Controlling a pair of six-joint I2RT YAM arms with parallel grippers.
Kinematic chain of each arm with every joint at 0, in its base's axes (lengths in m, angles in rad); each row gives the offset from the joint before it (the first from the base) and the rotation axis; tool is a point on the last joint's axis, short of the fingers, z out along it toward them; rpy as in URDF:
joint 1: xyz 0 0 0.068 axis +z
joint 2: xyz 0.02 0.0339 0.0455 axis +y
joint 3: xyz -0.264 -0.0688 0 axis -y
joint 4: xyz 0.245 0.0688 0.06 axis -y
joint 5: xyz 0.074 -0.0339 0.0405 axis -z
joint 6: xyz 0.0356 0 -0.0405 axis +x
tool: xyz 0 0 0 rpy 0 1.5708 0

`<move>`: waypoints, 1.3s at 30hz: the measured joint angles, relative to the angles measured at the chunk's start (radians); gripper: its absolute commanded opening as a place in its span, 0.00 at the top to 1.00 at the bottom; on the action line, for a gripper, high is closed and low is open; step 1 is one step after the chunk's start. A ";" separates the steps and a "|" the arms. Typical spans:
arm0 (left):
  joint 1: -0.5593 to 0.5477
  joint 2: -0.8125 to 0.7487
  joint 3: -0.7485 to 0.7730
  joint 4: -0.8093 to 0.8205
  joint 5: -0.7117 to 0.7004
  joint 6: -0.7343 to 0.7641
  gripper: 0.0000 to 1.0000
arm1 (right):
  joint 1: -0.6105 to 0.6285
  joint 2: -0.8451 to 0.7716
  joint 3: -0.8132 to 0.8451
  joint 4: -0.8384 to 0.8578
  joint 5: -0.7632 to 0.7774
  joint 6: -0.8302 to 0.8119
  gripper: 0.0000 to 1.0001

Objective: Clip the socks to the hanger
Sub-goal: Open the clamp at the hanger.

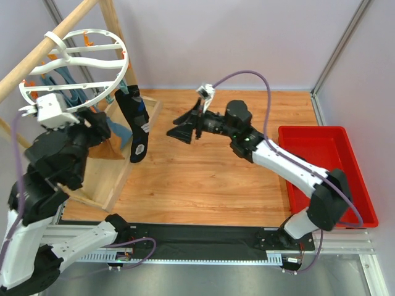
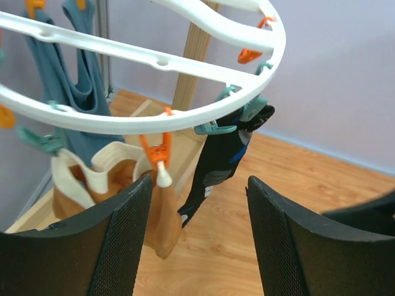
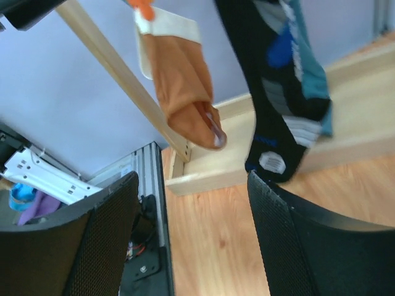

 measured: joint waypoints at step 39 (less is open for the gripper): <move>0.000 -0.228 0.138 -0.148 0.190 0.066 0.24 | 0.229 0.927 0.998 0.480 0.083 -0.133 0.40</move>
